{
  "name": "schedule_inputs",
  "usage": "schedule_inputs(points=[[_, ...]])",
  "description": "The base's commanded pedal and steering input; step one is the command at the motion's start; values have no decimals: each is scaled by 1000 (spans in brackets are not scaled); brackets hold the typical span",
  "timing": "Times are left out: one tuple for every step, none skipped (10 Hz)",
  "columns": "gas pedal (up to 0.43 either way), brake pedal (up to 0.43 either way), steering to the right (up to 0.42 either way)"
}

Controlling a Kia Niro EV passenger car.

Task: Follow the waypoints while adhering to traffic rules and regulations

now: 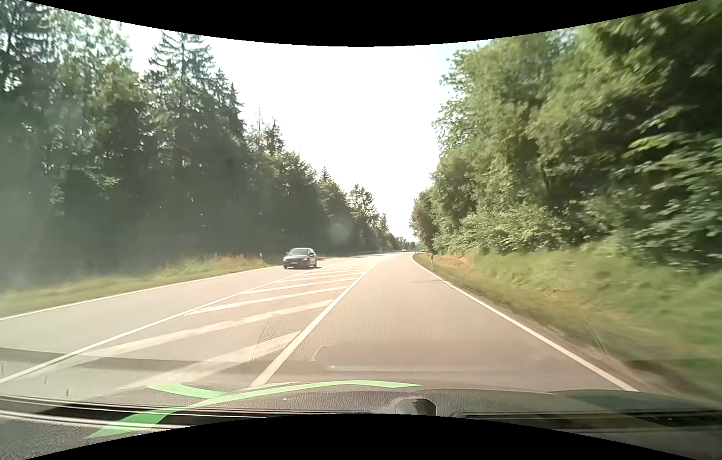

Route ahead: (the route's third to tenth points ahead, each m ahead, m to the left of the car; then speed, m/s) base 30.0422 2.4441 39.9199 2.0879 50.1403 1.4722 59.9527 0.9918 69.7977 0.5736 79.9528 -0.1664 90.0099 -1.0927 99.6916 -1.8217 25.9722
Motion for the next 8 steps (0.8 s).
schedule_inputs(points=[[197, 0, 1], [197, 0, 2], [197, 0, 3], [197, 0, 4], [197, 0, 4], [197, 0, 4], [209, 0, 4], [220, 0, 4]])
